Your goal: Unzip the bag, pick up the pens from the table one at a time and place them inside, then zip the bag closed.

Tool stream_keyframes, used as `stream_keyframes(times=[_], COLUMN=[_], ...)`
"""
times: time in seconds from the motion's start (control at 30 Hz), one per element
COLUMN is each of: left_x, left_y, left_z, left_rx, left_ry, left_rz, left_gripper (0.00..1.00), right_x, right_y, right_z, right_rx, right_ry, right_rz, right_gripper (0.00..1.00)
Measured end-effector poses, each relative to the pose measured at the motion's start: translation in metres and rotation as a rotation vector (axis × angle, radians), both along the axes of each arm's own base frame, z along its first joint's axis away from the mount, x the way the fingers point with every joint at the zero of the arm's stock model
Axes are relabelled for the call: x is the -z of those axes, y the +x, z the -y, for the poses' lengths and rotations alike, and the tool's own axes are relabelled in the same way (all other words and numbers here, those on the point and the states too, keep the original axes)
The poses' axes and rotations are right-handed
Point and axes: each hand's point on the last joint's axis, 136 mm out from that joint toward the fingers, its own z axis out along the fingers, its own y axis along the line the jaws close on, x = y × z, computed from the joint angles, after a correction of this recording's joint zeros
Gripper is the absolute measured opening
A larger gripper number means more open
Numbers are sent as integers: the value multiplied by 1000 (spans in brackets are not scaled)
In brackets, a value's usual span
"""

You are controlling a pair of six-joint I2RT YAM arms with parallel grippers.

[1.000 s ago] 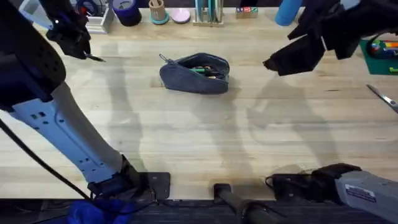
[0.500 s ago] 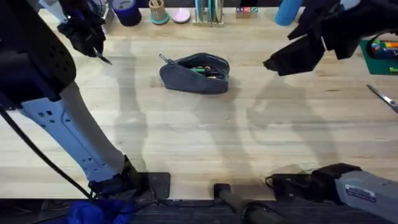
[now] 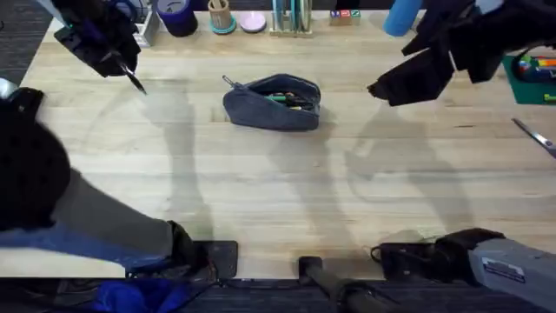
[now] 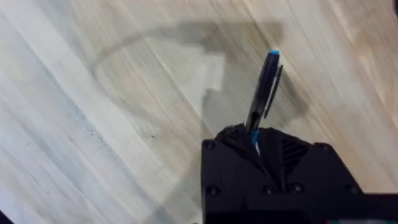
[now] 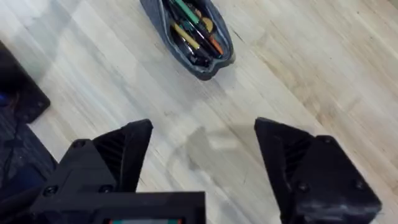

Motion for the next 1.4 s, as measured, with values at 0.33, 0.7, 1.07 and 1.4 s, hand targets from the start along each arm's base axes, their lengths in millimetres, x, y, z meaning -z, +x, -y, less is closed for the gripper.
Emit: stream_keyframes(times=[0.33, 0.7, 1.07, 1.4], left_x=[-30, -48, -69, -75], left_y=[-21, -44, -43, -36], left_z=[18, 48, 82, 137], left_rx=[223, 531, 891, 1238], left_ry=[2, -36, -44, 8], left_rz=[16, -16, 75, 91], left_gripper=[44, 43, 41, 41], right_x=[0, 0, 0, 0], right_y=[0, 0, 0, 0], right_z=[0, 0, 0, 0], right_rx=[0, 0, 0, 0], right_ry=[0, 0, 0, 0], right_rz=[0, 0, 0, 0], right_gripper=[998, 998, 998, 998])
